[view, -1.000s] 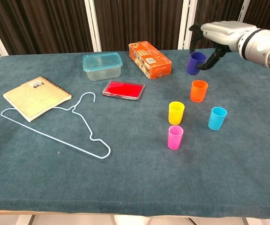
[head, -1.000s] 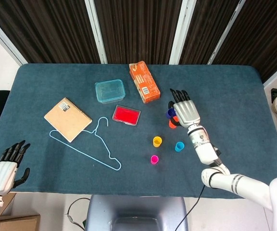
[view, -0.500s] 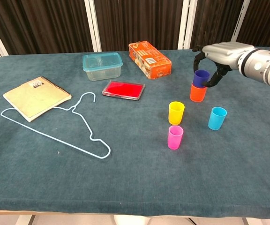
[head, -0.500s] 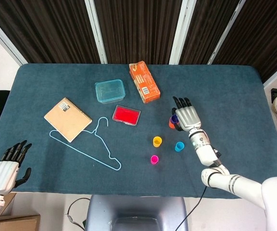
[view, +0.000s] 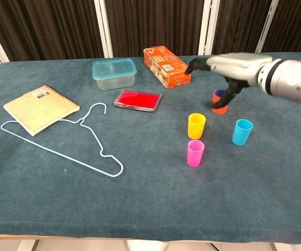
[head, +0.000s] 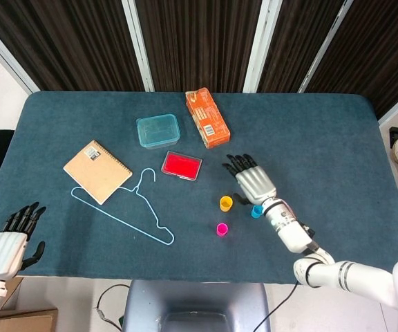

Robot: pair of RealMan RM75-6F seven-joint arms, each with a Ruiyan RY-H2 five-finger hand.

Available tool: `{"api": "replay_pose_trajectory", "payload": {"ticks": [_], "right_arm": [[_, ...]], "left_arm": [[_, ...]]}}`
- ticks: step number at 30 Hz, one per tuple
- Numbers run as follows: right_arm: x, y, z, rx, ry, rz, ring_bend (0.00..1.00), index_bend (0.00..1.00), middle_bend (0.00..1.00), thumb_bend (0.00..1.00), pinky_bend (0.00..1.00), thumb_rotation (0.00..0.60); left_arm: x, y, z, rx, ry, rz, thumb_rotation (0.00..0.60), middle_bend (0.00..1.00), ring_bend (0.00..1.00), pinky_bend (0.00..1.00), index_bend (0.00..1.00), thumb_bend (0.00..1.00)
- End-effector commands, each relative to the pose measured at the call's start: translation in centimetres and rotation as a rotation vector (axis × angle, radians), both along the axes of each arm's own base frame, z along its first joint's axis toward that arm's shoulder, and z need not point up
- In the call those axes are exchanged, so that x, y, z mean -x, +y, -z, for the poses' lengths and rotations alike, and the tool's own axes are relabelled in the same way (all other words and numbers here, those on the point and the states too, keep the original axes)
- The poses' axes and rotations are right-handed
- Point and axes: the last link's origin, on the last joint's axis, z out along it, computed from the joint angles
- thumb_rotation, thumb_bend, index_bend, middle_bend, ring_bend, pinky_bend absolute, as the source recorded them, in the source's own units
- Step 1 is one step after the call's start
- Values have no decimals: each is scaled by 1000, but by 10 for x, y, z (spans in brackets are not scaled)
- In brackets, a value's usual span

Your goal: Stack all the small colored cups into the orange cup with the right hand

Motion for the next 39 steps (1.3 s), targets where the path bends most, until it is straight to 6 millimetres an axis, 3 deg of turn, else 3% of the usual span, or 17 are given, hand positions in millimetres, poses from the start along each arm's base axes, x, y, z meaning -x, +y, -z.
{"api": "replay_pose_trajectory", "payload": {"ticks": [1,6,19,27,32,36,39], "right_arm": [[-2,25,11,-100,34,-58,0,284,0,452,0,600],[-1,25,25,-108,68,-60,0,327,0,453,0,600],[7,11,33,-67,110,-15,0,440,0,452,0,600],[8,7,36,-37,118,3,0,601,3,453,0,600],[1,5,25,22,65,-3,0,648,26,462,0,600],[-11,-6,-1,185,-79,-3,0,646,30,462,0,600],[-9,-19,-18,263,-128,37,0,645,39,462,0,600]], "left_arm": [[0,-1,0,-1,0,0,600,0,0,128,0,448],[0,0,-3,-9,-5,3,600,0,0,128,0,448],[1,0,-5,-11,-11,1,600,0,0,128,0,446],[1,0,-6,-15,-13,0,600,0,0,128,0,446],[1,0,-6,-13,-14,1,600,0,0,129,0,446],[1,-1,-6,-12,-14,2,600,0,0,129,0,446],[1,-1,-5,-9,-12,2,600,0,0,129,0,446]]}}
